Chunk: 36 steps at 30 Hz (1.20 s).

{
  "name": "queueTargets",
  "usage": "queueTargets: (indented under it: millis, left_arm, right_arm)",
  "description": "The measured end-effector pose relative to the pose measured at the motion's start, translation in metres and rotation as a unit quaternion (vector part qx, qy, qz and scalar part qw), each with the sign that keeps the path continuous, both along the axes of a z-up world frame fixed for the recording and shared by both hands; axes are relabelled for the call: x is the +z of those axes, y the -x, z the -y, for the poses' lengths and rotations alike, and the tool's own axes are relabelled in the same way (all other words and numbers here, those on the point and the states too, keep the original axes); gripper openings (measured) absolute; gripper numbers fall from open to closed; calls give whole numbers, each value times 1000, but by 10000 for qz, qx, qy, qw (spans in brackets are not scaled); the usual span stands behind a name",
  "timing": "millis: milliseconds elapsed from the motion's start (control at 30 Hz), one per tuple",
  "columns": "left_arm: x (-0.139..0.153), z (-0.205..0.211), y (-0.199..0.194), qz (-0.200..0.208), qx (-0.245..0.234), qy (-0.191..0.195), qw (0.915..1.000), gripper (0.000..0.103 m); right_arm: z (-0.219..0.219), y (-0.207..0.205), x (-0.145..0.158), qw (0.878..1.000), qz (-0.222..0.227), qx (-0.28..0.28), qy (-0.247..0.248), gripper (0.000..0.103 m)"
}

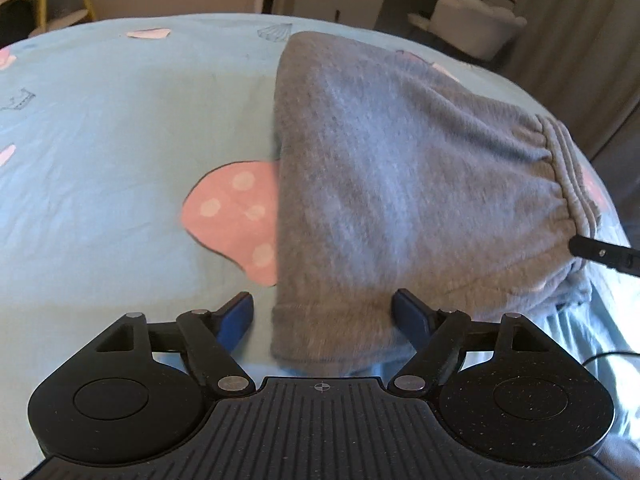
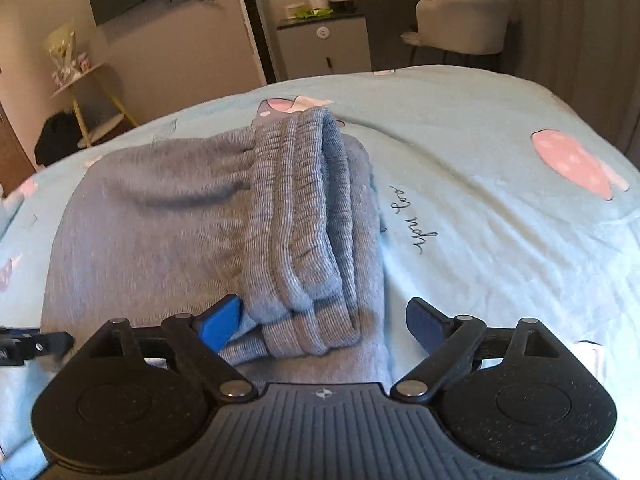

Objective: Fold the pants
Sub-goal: 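Open the right gripper and pull both grippers back from the folded sweatpants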

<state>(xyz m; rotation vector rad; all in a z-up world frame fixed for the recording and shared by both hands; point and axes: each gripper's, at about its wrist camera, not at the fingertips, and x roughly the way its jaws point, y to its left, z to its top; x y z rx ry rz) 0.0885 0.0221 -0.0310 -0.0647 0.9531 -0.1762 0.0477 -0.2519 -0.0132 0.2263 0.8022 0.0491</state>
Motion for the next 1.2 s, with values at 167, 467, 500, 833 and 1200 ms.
queueTargets:
  millis: [167, 467, 500, 833, 1200]
  left_arm:
    - [9, -12, 16, 127, 10, -88, 9999, 80]
    - [59, -12, -14, 956, 558, 55, 9938, 84]
    - [63, -10, -20, 1051, 590, 102, 9927, 85]
    - [50, 31, -103, 1608, 776, -185, 9838, 95]
    - [0, 21, -112, 1579, 745, -524, 9832, 103]
  right_arm:
    - [-7, 12, -1, 9989, -15, -84, 451, 93]
    - [-19, 23, 41, 9882, 1344, -499, 541, 64]
    - [-25, 17, 46, 9874, 1462, -378, 483, 59]
    - [-72, -81, 39, 9896, 1212, 213, 743, 42]
    - [-66, -96, -8, 9823, 1131, 386, 1442, 42]
